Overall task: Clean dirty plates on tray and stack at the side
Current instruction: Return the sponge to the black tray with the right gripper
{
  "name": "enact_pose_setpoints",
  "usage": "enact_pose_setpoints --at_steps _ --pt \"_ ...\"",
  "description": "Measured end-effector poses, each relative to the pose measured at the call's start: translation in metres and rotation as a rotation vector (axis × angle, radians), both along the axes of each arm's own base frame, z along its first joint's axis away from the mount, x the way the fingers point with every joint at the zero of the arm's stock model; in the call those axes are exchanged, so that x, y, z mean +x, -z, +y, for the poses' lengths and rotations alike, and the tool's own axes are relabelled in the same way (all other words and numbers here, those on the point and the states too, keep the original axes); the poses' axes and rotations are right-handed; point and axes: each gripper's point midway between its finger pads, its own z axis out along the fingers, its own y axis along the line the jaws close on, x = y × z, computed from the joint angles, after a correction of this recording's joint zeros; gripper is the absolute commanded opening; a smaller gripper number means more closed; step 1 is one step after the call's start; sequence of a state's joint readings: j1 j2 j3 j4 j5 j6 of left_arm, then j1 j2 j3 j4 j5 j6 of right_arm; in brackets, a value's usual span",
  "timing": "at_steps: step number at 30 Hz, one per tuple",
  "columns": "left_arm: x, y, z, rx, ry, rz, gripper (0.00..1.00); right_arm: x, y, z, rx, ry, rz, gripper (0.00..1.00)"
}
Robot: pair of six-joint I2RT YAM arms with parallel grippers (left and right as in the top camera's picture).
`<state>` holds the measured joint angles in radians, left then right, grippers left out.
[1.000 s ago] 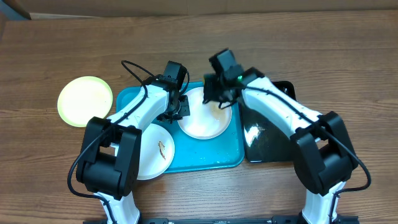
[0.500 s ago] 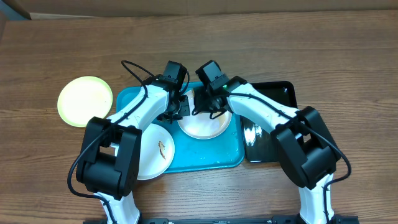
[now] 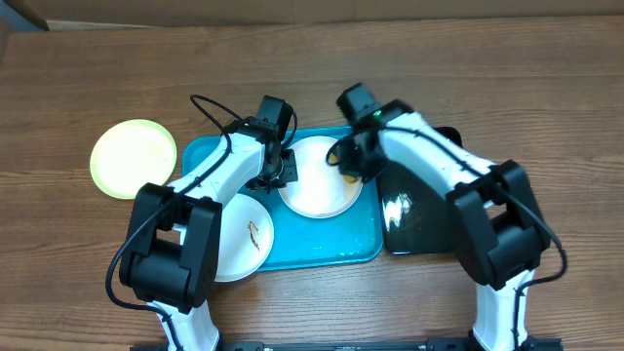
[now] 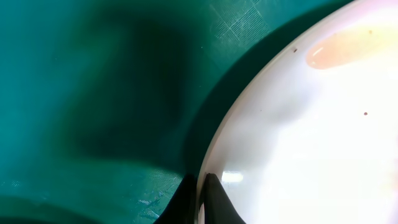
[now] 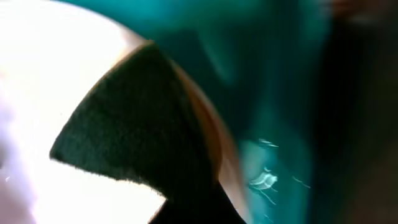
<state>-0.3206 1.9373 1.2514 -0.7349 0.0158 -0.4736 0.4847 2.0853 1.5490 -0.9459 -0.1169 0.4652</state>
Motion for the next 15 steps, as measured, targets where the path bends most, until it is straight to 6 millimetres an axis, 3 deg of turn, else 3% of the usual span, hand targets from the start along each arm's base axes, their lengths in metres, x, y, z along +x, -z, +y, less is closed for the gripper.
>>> enact_pose_setpoints --at_steps 4,6,8,11,15 --pt "0.000 0.000 0.000 0.000 0.000 0.000 0.05 0.002 -0.042 -0.026 0.009 0.037 -0.016 0.04" --pt "0.000 0.000 0.000 0.000 0.000 0.000 0.06 -0.002 -0.066 -0.051 -0.022 0.064 -0.020 0.04" --pt "0.000 0.000 0.000 0.001 0.000 0.000 0.06 -0.005 -0.077 -0.074 -0.068 0.091 -0.019 0.04" --pt "0.000 0.000 0.000 0.001 0.000 -0.002 0.06 0.000 -0.074 -0.109 -0.165 0.128 -0.035 0.04" --pt "0.000 0.001 0.000 0.001 0.000 -0.001 0.08 -0.003 -0.051 -0.142 -0.237 0.161 -0.017 0.04"
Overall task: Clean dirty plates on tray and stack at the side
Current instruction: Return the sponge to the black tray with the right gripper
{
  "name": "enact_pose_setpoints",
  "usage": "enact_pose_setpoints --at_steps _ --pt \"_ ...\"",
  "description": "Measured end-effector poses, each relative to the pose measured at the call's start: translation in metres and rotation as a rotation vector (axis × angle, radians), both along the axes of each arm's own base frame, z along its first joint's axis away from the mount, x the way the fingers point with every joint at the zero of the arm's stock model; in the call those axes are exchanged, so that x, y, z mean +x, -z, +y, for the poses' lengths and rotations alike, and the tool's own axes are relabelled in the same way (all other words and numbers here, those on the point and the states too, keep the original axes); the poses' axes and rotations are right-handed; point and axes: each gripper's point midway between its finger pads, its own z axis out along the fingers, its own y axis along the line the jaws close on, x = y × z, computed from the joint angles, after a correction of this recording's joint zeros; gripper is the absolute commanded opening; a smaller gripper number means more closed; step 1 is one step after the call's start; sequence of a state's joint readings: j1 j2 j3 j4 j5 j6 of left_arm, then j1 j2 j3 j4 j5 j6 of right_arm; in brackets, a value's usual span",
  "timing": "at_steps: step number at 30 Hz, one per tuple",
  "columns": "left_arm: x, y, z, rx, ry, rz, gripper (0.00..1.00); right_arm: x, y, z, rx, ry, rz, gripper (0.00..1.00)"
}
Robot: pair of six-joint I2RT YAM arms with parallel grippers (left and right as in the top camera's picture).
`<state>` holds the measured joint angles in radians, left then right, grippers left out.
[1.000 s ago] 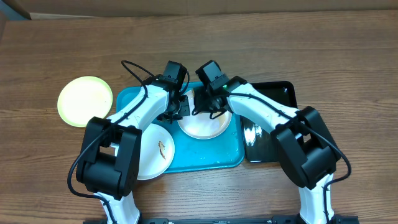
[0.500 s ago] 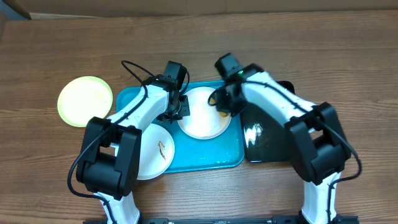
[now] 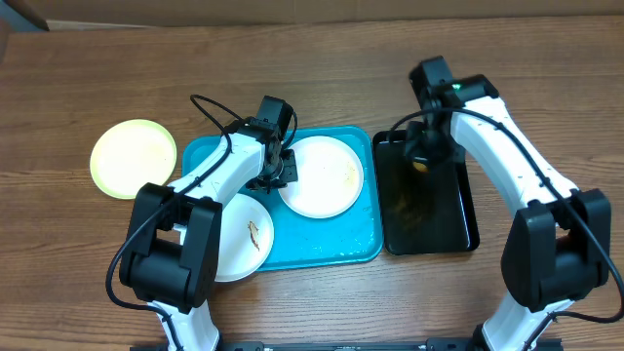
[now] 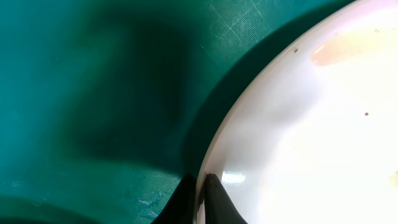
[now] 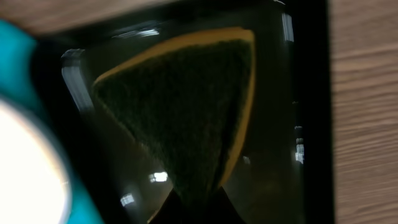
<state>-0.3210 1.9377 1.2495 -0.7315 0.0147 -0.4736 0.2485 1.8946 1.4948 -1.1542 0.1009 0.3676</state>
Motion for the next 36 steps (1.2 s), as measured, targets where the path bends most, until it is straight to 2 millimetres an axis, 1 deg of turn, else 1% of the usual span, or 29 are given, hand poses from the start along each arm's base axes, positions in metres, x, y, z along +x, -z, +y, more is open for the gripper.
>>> enact_pose_setpoints --at_steps 2,3,4,5,7,12,16,18,19,20,21,22,24,26,29,31,32,33,36 --pt "0.000 0.000 0.000 0.000 0.000 -0.001 0.10 -0.002 0.015 -0.012 -0.018 0.014 0.004 0.13" --pt "0.000 0.000 0.000 0.000 0.000 -0.001 0.11 -0.002 0.021 -0.017 -0.025 0.015 0.002 0.30" --pt "0.000 0.000 0.000 -0.001 0.000 -0.002 0.13 -0.002 0.028 -0.021 -0.029 0.017 -0.003 0.43" --pt "0.000 0.000 0.000 -0.001 0.000 -0.002 0.15 -0.003 0.033 -0.024 -0.033 0.012 -0.003 0.50" --pt "-0.001 0.002 0.001 0.002 -0.001 0.002 0.18 -0.004 0.039 -0.029 -0.042 0.000 -0.002 0.54" --pt "-0.002 0.002 0.001 0.005 -0.004 0.003 0.20 -0.006 0.043 -0.030 -0.048 -0.015 0.000 0.54" --pt "-0.001 0.002 0.002 0.008 -0.005 0.002 0.19 -0.004 0.050 -0.031 -0.049 -0.020 -0.016 0.47" --pt "-0.001 0.002 0.002 0.008 -0.005 0.002 0.19 -0.008 0.059 -0.032 -0.053 -0.023 -0.013 0.38" --pt "-0.001 0.002 0.002 0.008 -0.005 0.002 0.19 -0.011 0.063 -0.033 -0.057 -0.023 -0.012 0.35" --pt "-0.001 0.002 0.002 0.008 -0.005 0.002 0.19 -0.014 0.067 -0.034 -0.060 -0.022 -0.007 0.29" --pt "-0.001 0.002 0.002 0.008 -0.005 0.002 0.19 -0.017 0.072 -0.035 -0.063 -0.024 -0.003 0.19" --pt "-0.001 0.002 0.002 0.008 -0.005 0.002 0.18 -0.020 0.075 -0.036 -0.064 -0.026 0.002 0.15" --pt "-0.001 0.002 0.002 0.008 -0.005 0.001 0.17 -0.021 0.076 -0.036 -0.063 -0.023 0.005 0.15" --pt "-0.001 0.002 0.002 0.007 -0.005 0.001 0.17 -0.026 0.075 -0.037 -0.069 -0.022 0.028 0.22" --pt "-0.001 0.002 0.002 0.007 -0.007 0.001 0.21 -0.039 0.069 -0.039 -0.078 -0.022 0.095 0.33" --pt "-0.001 0.002 0.002 0.008 -0.008 0.002 0.22 -0.039 0.062 -0.039 -0.080 -0.022 0.105 0.43" --pt "-0.001 0.002 0.002 0.008 -0.008 0.002 0.22 -0.034 0.058 -0.038 -0.078 -0.021 0.092 0.66" --pt "-0.001 0.002 0.002 0.008 -0.008 0.002 0.21 -0.027 0.054 -0.037 -0.074 -0.020 0.073 0.81" --pt "-0.001 0.002 0.001 0.006 -0.012 0.002 0.06 -0.012 0.046 -0.034 -0.066 -0.023 0.020 0.81"
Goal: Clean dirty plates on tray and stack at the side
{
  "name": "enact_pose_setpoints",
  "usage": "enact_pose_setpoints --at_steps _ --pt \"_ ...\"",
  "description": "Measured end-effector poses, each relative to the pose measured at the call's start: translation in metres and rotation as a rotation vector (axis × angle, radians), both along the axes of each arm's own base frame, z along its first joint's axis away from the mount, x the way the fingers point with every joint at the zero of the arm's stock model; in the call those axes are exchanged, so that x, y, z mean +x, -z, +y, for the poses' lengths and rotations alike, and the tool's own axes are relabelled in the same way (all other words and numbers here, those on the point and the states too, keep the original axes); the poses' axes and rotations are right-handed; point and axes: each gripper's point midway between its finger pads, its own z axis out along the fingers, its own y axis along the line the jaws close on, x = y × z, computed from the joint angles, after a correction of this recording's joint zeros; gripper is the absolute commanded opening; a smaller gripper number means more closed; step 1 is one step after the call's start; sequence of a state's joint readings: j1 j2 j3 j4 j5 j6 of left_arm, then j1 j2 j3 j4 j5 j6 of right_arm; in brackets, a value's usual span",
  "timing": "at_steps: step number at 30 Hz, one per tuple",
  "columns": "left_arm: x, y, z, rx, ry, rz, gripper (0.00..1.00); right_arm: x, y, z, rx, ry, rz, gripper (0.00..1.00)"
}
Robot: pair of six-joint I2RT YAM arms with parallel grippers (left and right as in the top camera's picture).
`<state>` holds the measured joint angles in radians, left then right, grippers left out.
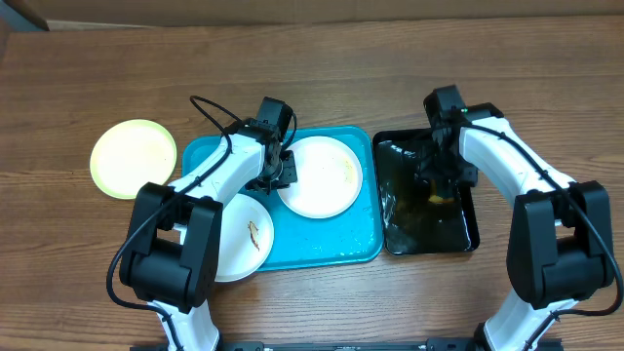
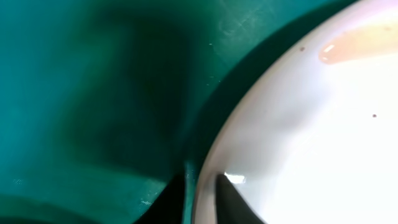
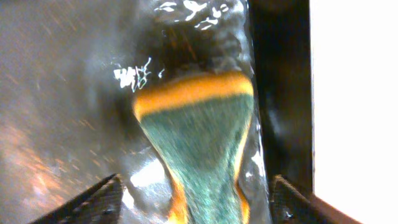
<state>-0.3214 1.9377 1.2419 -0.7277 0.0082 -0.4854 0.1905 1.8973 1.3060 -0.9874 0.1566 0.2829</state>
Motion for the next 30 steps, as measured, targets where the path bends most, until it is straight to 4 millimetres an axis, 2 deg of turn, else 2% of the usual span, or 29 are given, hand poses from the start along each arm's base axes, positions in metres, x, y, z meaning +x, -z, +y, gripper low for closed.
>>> enact_pose_setpoints --at_steps 6,12,14,21,30 --pt "-0.001 -0.004 0.000 0.001 0.032 0.008 0.04 0.001 -0.003 0.006 0.033 0.001 0.005 0.81" --pt "-0.010 -0.014 0.005 0.027 0.063 0.079 0.04 0.011 -0.026 0.009 0.093 0.021 0.000 0.82" --pt "-0.009 -0.023 0.008 0.033 0.077 0.093 0.04 0.013 -0.032 0.004 0.105 0.043 -0.001 0.82" --pt "0.005 -0.051 0.012 0.039 0.129 0.074 0.04 0.011 -0.033 -0.013 0.167 0.119 0.018 0.83" --pt "0.021 -0.076 0.012 0.047 0.169 0.027 0.04 0.004 -0.033 -0.044 0.211 0.226 0.050 0.83"
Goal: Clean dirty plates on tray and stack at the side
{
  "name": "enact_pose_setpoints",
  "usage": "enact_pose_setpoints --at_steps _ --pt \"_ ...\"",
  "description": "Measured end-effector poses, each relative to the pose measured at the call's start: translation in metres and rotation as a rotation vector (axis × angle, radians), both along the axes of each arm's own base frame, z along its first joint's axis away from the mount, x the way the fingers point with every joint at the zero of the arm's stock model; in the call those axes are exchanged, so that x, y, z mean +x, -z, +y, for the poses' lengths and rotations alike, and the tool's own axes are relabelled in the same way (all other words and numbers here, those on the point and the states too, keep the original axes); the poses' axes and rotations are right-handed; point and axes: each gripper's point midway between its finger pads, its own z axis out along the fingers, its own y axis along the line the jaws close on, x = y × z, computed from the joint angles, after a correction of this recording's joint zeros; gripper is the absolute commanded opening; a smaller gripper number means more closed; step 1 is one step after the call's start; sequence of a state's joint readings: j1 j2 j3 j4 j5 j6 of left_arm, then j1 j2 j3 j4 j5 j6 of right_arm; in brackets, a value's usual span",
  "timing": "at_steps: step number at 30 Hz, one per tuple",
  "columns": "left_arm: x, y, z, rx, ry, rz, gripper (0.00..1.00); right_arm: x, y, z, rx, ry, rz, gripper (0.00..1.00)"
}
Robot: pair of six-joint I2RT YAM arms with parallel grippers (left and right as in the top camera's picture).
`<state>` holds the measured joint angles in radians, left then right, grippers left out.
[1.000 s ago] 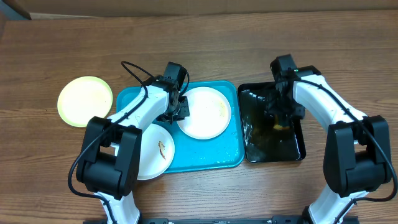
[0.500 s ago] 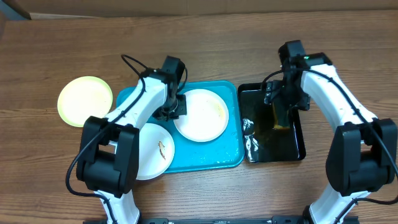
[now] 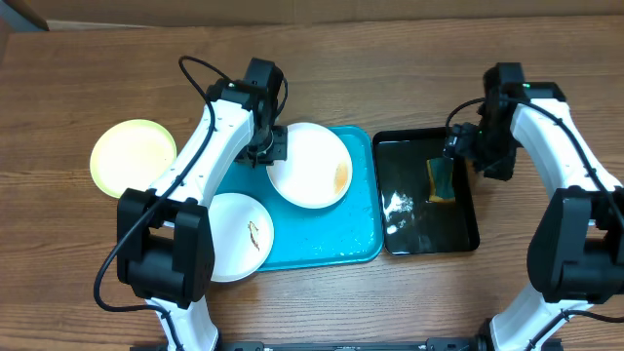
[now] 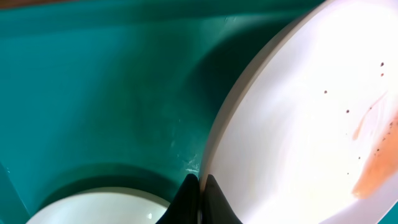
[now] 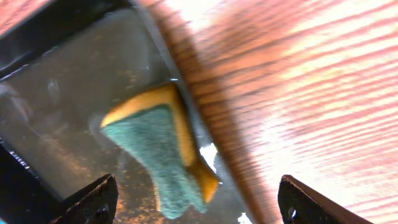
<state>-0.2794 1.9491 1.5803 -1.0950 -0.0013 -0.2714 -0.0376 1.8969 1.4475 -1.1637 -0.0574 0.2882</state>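
Note:
My left gripper [image 3: 268,153] is shut on the left rim of a white plate [image 3: 310,178], which is tilted with that rim raised over the teal tray [image 3: 361,234]. An orange smear [image 3: 341,175] lies on the plate's right side. In the left wrist view the fingertips [image 4: 199,186] pinch the plate [image 4: 298,112] by its rim. A second white plate [image 3: 239,249] with a food scrap lies on the tray's lower left corner. My right gripper [image 3: 464,144] is open over the black basin's right side, above the green and yellow sponge [image 5: 161,149], which lies free in the water.
The black basin [image 3: 458,234] of water stands right of the tray, and the sponge [image 3: 442,180] is in it. A yellow-green plate [image 3: 134,158] sits on the wooden table left of the tray. Cables hang from both arms.
My left gripper has risen with the plate's left rim, so the plate now tilts. My right gripper, open round the sponge in the water, now stands higher and further right, clear of the sponge.
My right gripper held the sponge at the plate's right edge while my left pinched the plate's rim. Then the sponge was over the basin, then in the water with the jaws open. Now the sponge lies free and the plate's left rim is raised.

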Motion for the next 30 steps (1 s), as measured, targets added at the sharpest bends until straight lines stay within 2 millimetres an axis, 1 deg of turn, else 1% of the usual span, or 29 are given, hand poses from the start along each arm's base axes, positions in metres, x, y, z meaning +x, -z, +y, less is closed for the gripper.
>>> enact_pose_setpoints --at_steps 3,7,9,13,16,20,22,25,30 --pt "0.005 -0.007 -0.001 -0.004 0.011 -0.019 0.04 -0.002 0.000 -0.006 0.006 0.021 0.009 0.83" --pt "0.007 -0.015 -0.002 -0.005 0.018 -0.024 0.04 -0.002 0.000 -0.008 0.008 0.025 0.007 0.86" --pt "0.011 -0.023 -0.003 -0.009 0.019 -0.037 0.04 -0.002 0.000 -0.008 0.010 0.026 0.006 0.88" --pt "0.023 -0.043 -0.007 -0.023 0.021 -0.088 0.04 0.001 0.000 -0.007 0.014 0.025 -0.004 0.97" --pt "0.033 -0.057 -0.014 -0.036 0.030 -0.135 0.04 0.004 0.000 -0.009 0.021 0.033 -0.018 1.00" --pt "0.042 -0.070 -0.031 -0.047 0.063 -0.199 0.04 0.009 -0.002 -0.014 0.065 0.067 -0.042 1.00" --pt "0.045 -0.073 -0.045 -0.050 0.091 -0.228 0.04 0.012 -0.002 -0.021 0.088 0.095 -0.056 1.00" --pt "0.045 -0.076 -0.065 -0.037 0.136 -0.271 0.04 0.013 -0.003 -0.038 0.112 0.149 -0.070 1.00" --pt "0.047 -0.083 -0.093 0.007 0.194 -0.350 0.04 0.011 -0.004 -0.069 0.119 0.238 -0.086 1.00"
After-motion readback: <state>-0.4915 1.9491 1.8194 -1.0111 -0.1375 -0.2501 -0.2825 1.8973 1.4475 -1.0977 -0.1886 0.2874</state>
